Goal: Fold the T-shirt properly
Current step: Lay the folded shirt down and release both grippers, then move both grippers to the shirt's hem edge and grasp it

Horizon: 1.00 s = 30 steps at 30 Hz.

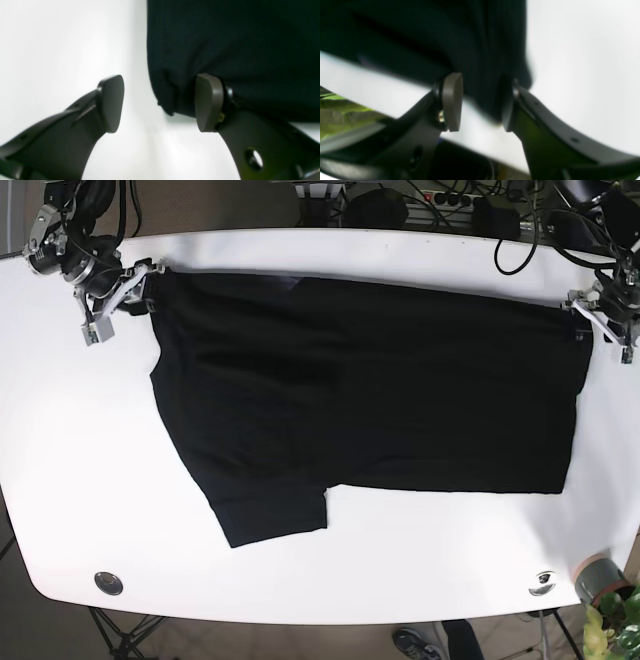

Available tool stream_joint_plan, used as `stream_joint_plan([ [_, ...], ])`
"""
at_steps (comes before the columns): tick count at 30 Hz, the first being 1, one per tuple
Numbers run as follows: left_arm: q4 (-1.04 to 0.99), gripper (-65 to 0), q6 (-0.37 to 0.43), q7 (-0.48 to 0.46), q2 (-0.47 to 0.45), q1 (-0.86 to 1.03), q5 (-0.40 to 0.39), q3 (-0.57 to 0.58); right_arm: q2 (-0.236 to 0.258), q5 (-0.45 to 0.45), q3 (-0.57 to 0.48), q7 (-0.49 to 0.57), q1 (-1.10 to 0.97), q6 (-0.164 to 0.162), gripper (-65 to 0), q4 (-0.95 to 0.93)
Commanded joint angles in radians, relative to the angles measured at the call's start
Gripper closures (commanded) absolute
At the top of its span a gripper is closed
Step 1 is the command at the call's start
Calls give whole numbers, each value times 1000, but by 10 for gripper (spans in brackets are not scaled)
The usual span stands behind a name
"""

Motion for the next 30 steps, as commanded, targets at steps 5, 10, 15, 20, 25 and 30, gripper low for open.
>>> stream_joint_plan([
  [5, 110, -397, -1, -21, 37, -4, -17, -41, 8, 7, -44, 0, 132, -69, -312, -17],
  [10, 187, -397, -1, -21, 43, -4, -18, -40, 18, 7, -107, 0, 253, -128, -400, -114],
  [15, 224, -397, -1, -21, 68, -6, -18, -37, 18, -47, -115, 3, 429, -142, -409, -263],
  [20, 227, -397, -1, -21, 66, -7, -14, -9, 9, -193, -120, 6, 597, -144, -409, -378],
  [25, 224, -397, -1, -21, 71, -7, -14, -9, 9, -323, -121, 78, 758, -144, -409, -533],
  [30, 222, -397, -1, -21, 71, -7, -12, -9, 15, -433, -123, 219, 888, -142, -409, -752],
])
